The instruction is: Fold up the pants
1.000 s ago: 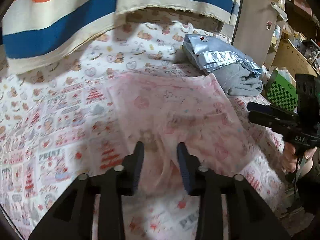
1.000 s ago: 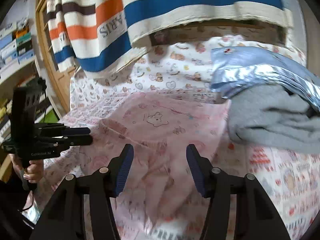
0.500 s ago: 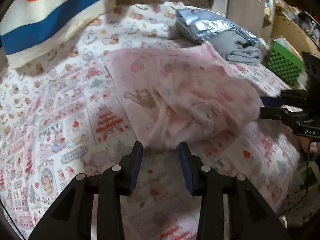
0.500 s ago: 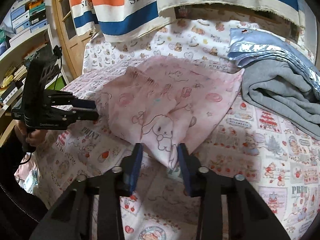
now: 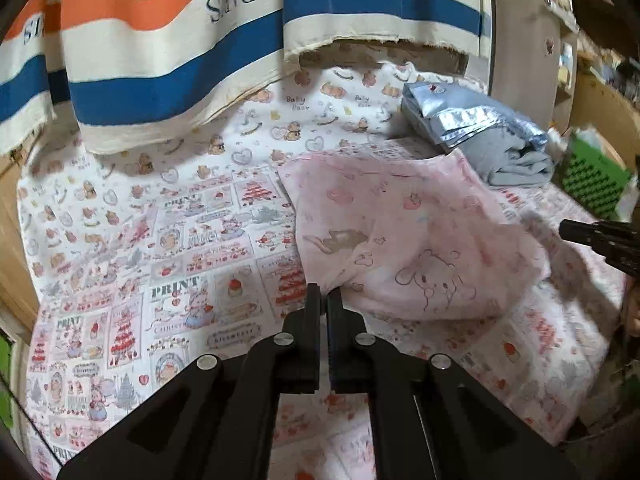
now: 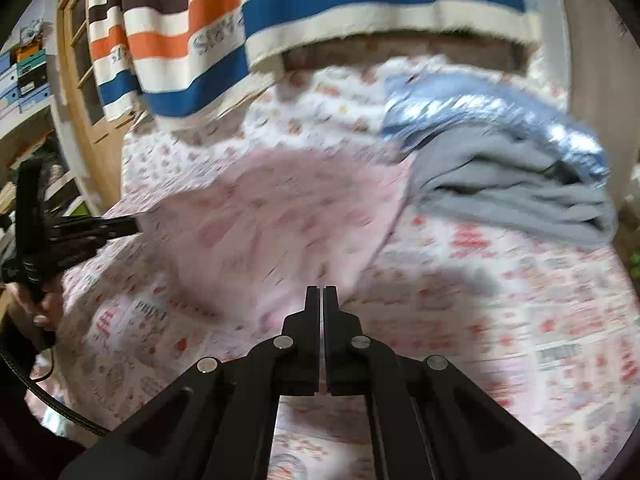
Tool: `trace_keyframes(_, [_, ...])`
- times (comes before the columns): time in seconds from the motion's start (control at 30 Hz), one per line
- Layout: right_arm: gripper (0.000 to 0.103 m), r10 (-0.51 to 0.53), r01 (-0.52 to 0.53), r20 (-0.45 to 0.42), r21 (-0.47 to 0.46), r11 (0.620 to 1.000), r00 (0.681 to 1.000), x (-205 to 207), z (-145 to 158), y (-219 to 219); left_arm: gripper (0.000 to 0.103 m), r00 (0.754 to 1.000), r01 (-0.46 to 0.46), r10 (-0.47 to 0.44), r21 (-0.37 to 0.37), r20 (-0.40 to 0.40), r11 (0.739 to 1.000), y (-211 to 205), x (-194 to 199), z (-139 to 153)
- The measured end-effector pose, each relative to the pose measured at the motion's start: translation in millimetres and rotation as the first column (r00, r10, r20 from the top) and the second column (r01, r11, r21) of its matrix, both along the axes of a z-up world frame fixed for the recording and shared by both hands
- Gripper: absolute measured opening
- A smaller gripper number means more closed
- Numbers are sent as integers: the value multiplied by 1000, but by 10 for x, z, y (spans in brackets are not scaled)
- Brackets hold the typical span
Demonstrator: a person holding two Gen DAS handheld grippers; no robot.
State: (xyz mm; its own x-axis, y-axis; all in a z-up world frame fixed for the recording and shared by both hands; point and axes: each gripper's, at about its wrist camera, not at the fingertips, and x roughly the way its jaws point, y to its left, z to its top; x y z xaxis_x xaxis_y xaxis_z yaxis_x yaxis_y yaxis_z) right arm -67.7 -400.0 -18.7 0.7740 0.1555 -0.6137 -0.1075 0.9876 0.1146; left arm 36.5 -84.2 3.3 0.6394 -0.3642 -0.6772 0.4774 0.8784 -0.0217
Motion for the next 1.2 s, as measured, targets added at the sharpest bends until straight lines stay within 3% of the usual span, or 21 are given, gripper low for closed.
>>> trace_keyframes(0.07, [1,-3,3,-9,7,1000,1000,-36,22,-75,2,1000,15,-15,-8,-22,1000,39,-31,-2])
trace_keyframes(0.2, [1,31,-31,-26,20,999,999,-82,-52,-37,3,1000,11,-9,77,-19,997,-55,-80,-169])
trace_keyframes(0.27, [2,51,-51,-37,18,999,998,-67,-105,37,3,1000,9,-7,85,-27,996,-84,-59,-222])
trace_keyframes(0.37, [9,59,-57,-56,38,998,997,3,-175,93,4,1000,-10,11,92,-16,996,-88,-16,-236])
trace_keyframes(0.47, [30,74,-68,-75,79,995,994,88,-247,104,5,1000,-15,16,63,-23,998,-52,16,-206])
trace_keyframes(0.5, [44,74,-68,-78,84,994,994,107,-267,103,6,1000,-17,18,61,-20,998,-44,22,-199])
trace_keyframes(0.53, [48,80,-73,-73,91,993,994,115,-284,110,5,1000,-19,21,62,-18,998,-36,25,-196])
trace_keyframes(0.6, [44,110,-102,-92,97,990,990,141,-311,137,4,999,-23,24,60,-23,998,-35,44,-206])
trace_keyframes(0.63, [29,122,-113,-102,90,990,987,154,-324,159,4,999,-24,25,58,-29,998,-37,54,-213])
trace_keyframes(0.7, [9,116,-113,-127,29,993,985,182,-362,234,4,999,-25,27,57,-35,998,-47,64,-231])
trace_keyframes(0.73, [5,116,-118,-129,-3,993,985,183,-376,281,4,999,-26,28,57,-35,998,-49,71,-235])
trace_keyframes(0.93, [3,108,-115,-67,-101,988,992,55,-146,355,3,998,-18,21,48,-59,999,-6,30,-169])
trace_keyframes(1.07, [3,128,-137,-78,-116,984,989,6,48,256,3,999,2,0,29,-52,1000,2,-73,-82])
trace_keyframes(1.2, [3,108,-118,-117,-80,990,987,16,-16,116,3,997,-17,18,21,-75,1000,17,-53,-159])
